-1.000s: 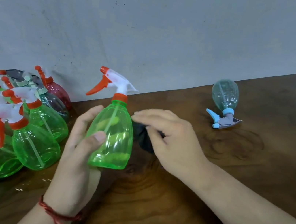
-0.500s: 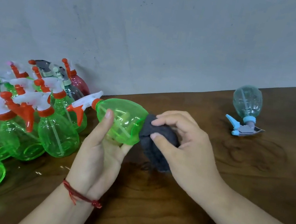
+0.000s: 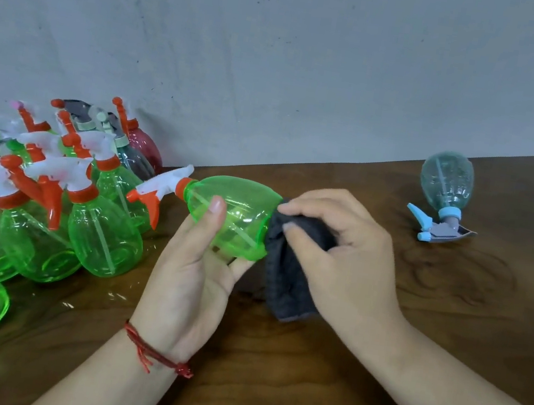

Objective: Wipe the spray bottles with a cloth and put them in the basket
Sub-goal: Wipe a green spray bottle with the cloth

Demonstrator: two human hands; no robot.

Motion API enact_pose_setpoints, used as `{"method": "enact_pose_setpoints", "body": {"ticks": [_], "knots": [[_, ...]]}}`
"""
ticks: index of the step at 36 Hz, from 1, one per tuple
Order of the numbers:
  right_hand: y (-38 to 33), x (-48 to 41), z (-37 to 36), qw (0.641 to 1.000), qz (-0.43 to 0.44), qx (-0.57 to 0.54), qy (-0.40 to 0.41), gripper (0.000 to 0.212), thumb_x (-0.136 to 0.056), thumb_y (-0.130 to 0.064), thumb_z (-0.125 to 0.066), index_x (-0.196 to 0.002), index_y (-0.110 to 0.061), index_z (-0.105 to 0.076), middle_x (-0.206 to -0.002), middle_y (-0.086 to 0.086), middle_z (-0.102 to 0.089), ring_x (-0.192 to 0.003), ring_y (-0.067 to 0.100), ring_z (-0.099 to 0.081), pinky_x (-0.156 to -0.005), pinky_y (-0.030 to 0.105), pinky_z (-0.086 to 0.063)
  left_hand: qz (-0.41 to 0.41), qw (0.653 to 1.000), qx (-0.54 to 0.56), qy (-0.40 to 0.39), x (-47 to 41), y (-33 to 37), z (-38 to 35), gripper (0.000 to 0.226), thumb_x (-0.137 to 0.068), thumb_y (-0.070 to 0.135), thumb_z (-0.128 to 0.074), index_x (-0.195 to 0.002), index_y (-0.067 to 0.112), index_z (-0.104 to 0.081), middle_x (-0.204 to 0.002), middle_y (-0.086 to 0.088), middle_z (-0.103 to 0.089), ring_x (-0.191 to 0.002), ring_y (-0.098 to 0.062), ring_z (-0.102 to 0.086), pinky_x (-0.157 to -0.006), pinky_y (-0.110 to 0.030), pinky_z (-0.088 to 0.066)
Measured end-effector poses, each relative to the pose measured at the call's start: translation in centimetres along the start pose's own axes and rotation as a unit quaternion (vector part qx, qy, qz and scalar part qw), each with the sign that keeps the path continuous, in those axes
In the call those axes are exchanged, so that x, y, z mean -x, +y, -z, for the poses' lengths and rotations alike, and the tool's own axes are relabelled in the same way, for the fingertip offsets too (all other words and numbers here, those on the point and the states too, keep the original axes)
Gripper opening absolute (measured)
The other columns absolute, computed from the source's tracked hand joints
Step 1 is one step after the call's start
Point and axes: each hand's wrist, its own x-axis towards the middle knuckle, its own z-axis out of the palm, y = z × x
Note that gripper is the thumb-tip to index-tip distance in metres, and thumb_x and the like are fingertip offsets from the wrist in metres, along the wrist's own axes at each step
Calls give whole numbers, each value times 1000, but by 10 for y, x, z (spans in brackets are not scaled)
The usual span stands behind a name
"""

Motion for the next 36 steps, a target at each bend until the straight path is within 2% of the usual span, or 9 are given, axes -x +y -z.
{"method": "enact_pose_setpoints", "body": {"ticks": [5, 9, 13, 17, 21, 24, 29, 32, 36], "knots": [[17, -5, 10, 991, -133, -21, -23, 28, -90, -3, -77, -100, -29, -79, -103, -15, -77, -102, 8, -73, -94, 39, -61, -63, 991, -111, 32, 2, -1, -1, 44, -103, 31, -68, -143, 14, -62, -138, -10, -71, -131, -30, -67, -106, -51, -54], [6, -6, 16, 989, -131, -64, 0, 26, -100, -12, -70, -116, -32, -76, -113, -21, -75, -114, 5, -69, -96, 31, -61, -158, 942, -293, 43, 5, -2, -5, 51, -93, 21, -79, -134, 44, -60, -118, 24, -76, -114, 1, -71, -89, -16, -57], [-2, 4, 1, 980, -153, -119, -48, 30, -104, -5, -61, -119, -25, -78, -116, -14, -77, -113, 8, -71, -99, 33, -60, -160, 918, -357, 58, 9, -12, -7, 87, -82, 36, -86, -157, 35, -42, -135, 19, -69, -122, 0, -67, -101, -25, -56], [0, 7, -2, 977, -160, -119, -77, 31, -106, -9, -59, -125, -26, -76, -121, -17, -76, -117, 4, -69, -101, 28, -57, -141, 915, -374, 50, 15, -14, -7, 63, -91, 41, -76, -149, 39, -50, -127, 31, -68, -116, 8, -66, -92, -11, -53], [0, 1, 5, 980, -153, -104, -69, 34, -109, -10, -53, -127, -29, -74, -121, -20, -74, -117, 2, -68, -98, 23, -57, -130, 920, -370, 21, 14, -8, -1, 55, -108, 30, -60, -160, 39, -44, -149, 26, -59, -139, 4, -53, -117, -30, -44], [-4, 0, 4, 981, -151, -88, -78, 37, -111, -9, -46, -127, -31, -71, -121, -18, -73, -116, 6, -68, -101, 33, -57, -128, 915, -383, 13, 15, -5, 1, 62, -105, 25, -64, -162, 34, -42, -152, 16, -60, -141, -8, -56, -118, -44, -46], [-19, 3, 2, 988, -121, -42, -88, 39, -111, -7, -44, -133, -30, -67, -128, -18, -69, -127, 7, -62, -109, 36, -52, -147, 892, -426, 33, 26, 12, 0, 67, -100, 32, -72, -160, 34, -42, -150, 16, -60, -140, -13, -58, -113, -46, -51], [-35, 2, -3, 990, -99, -9, -102, 39, -110, -9, -49, -131, -34, -68, -127, -22, -68, -126, 2, -61, -109, 30, -50, -146, 876, -460, 25, 39, 32, 6, 63, -102, 25, -73, -157, 39, -44, -147, 31, -57, -140, -1, -54, -113, -32, -49], [-64, -1, -22, 978, -115, 6, -175, 38, -105, -12, -59, -126, -41, -72, -121, -26, -68, -120, -8, -60, -105, 16, -47, -145, 853, -498, 64, 66, 60, 29, 64, -101, 19, -73, -153, 44, -44, -135, 56, -47, -131, 25, -45, -101, 0, -38]]}}
